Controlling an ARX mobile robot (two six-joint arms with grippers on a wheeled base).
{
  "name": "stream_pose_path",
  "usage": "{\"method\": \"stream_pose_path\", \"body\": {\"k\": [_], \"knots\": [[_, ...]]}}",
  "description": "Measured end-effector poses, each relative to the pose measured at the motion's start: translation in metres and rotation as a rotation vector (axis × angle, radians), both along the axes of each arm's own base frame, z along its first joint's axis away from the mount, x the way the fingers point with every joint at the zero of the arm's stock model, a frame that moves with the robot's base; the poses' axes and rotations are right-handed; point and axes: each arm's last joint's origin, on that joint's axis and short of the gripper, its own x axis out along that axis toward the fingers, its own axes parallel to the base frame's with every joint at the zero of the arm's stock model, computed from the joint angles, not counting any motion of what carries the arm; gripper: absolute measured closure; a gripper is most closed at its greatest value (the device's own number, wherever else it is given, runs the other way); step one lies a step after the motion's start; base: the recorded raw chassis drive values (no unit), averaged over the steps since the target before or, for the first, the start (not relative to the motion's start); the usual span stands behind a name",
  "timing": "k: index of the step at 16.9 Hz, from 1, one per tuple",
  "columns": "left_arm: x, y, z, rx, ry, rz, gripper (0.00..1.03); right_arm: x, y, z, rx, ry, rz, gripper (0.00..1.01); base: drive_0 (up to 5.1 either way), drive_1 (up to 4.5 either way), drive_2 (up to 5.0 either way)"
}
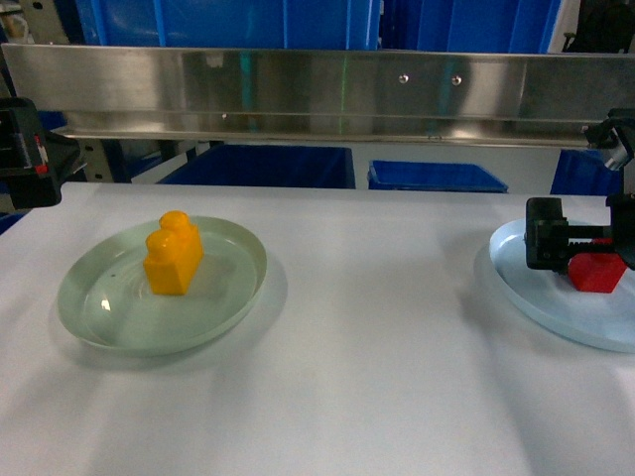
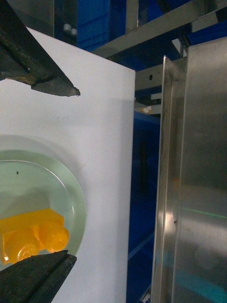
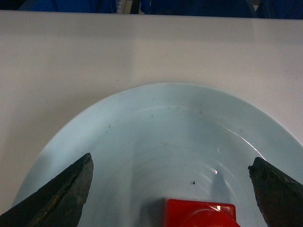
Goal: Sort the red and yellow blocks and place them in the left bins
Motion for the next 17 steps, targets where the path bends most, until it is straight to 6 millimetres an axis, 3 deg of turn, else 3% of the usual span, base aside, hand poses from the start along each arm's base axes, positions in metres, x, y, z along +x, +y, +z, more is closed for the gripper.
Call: {"method": "stream_pose_path", "body": {"k": [4,10,14,17], "knots": [[0.000,0.000,0.000,0.000,0.000,0.000,0.05,0.002,-0.002,-0.010,0.009,0.025,-0.007,0.06,0.0,0.00,0.0],[0.000,0.000,0.000,0.000,0.000,0.000,0.05,0.003,-0.002,-0.010,0.013,0.004,-0.008,0.71,0.0,0.00,0.0],[0.000,0.000,0.000,0.000,0.000,0.000,0.05,0.001,-0.004,-0.007,0.010,-0.020,-0.007,0.72,0.0,0.00,0.0],[0.000,0.000,0.000,0.000,-0.001,0.000,0.05,-0.027,-0.010,0.025,0.039,-0.110,0.018,0.72,0.0,0.00,0.0]]}}
